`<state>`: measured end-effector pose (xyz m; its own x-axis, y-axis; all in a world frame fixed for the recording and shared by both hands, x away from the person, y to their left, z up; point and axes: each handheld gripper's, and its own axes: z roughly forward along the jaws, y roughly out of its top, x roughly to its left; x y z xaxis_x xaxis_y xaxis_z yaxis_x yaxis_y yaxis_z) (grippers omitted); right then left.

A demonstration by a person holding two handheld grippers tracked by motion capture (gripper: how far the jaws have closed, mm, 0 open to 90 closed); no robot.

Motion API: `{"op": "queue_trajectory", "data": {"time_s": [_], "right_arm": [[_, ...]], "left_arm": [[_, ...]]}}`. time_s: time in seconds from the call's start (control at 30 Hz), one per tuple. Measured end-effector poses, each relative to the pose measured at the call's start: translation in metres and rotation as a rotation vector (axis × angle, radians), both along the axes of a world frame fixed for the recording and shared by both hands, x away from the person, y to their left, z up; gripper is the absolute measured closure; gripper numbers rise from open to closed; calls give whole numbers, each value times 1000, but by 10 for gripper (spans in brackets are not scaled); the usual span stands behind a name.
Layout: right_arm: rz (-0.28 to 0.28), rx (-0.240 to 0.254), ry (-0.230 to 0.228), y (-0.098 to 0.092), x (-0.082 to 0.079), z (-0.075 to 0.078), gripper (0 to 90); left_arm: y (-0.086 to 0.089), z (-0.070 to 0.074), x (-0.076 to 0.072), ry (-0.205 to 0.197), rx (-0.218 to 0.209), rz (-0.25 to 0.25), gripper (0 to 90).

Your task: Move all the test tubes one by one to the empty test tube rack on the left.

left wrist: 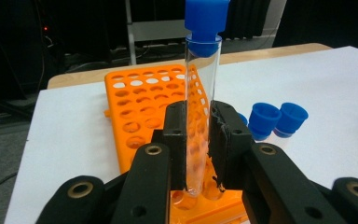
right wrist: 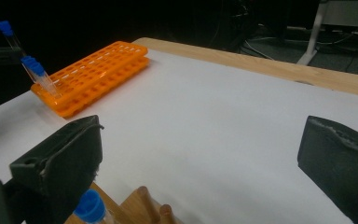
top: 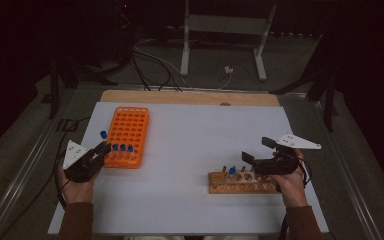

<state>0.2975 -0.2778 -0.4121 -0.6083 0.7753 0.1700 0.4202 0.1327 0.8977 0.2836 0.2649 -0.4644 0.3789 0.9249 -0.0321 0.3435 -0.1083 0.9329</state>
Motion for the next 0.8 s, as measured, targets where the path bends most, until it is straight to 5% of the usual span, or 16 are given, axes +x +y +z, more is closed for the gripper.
{"op": "queue_trajectory", "data": {"time_s": [0.8], "right_arm": [[5, 6, 1, 2, -1, -3, 2]], "left_arm": [[-1, -18, 7, 69, 38, 5, 780]]}}
